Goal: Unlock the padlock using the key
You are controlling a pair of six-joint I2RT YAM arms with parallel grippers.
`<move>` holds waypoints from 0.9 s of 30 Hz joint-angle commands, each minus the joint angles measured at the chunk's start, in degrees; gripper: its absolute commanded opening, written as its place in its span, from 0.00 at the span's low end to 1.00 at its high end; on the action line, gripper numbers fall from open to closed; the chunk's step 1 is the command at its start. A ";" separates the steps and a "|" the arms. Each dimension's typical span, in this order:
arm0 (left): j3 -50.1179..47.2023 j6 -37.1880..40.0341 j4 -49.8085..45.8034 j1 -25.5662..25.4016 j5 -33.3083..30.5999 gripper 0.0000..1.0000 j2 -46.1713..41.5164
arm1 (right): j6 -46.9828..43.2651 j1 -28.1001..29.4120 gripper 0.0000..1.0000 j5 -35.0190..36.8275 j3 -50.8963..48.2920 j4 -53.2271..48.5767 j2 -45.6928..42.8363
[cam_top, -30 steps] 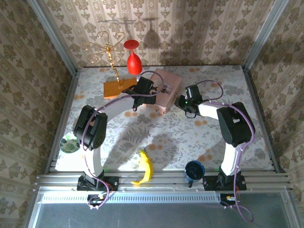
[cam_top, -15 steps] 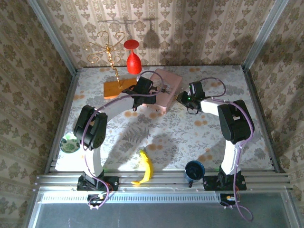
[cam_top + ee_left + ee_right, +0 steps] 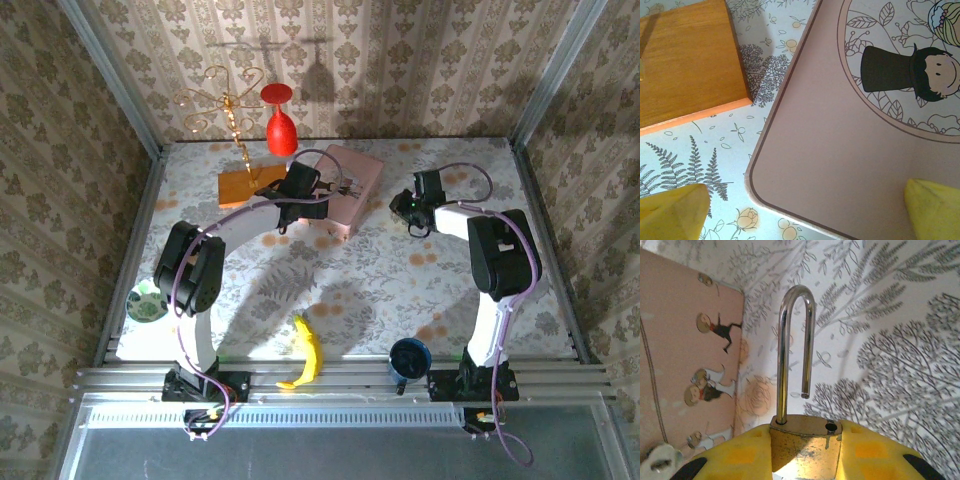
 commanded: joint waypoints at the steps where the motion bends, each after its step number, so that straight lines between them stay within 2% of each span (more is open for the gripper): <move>1: -3.51 2.29 -7.90 2.14 -2.92 1.00 0.93 | -4.06 0.27 0.00 2.84 -1.96 -5.49 -6.22; 7: -4.13 2.73 -7.75 2.30 -2.46 1.00 -0.31 | -12.74 0.58 0.00 7.46 -6.13 -17.77 -15.67; 14: -5.09 1.86 -7.13 2.31 -2.07 1.00 -1.84 | -19.80 0.58 0.00 10.14 -10.38 -27.00 -23.37; 27: -6.98 0.65 -6.34 2.22 -1.45 1.00 -8.85 | -27.90 0.34 0.00 12.12 -8.83 -34.43 -21.95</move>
